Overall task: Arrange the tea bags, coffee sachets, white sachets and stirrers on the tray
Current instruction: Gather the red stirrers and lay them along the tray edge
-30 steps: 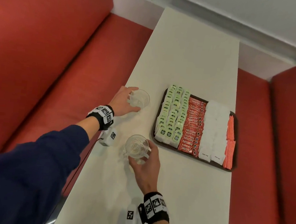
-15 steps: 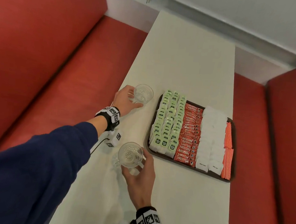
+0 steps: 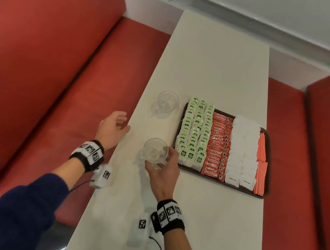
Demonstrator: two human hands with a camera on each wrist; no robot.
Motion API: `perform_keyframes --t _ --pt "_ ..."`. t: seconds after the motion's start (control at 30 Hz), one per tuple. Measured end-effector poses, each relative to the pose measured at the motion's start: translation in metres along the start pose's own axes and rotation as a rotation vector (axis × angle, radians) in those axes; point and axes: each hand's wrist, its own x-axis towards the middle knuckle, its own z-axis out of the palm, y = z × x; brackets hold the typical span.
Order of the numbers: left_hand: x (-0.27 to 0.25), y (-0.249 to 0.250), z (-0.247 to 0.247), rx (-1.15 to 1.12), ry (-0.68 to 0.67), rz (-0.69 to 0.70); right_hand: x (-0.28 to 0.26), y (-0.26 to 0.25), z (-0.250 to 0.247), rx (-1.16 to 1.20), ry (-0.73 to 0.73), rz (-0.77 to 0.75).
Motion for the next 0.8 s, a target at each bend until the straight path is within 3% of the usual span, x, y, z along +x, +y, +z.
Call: perform_keyframes --t 0.2,0.33,0.4,0.8 --pt "-0.096 -0.061 -0.042 0.155 -0.02 -0.128 0.049 -0.017 0.019 -0.108 0.14 -0.043" --pt "-0.14 -0.077 -0.044 0.131 -0.17 -0.206 0.073 -0.03 0.021 -0.164 0.143 -0.051" --pt "-0.15 -0.08 -0.042 0.089 -0.219 -0.219 0.081 -0.034 0.021 -0.172 0.142 -0.046" --pt "-0.153 -0.075 -0.035 0.124 -0.18 -0.216 0.09 -0.042 0.023 -0.167 0.139 -0.009"
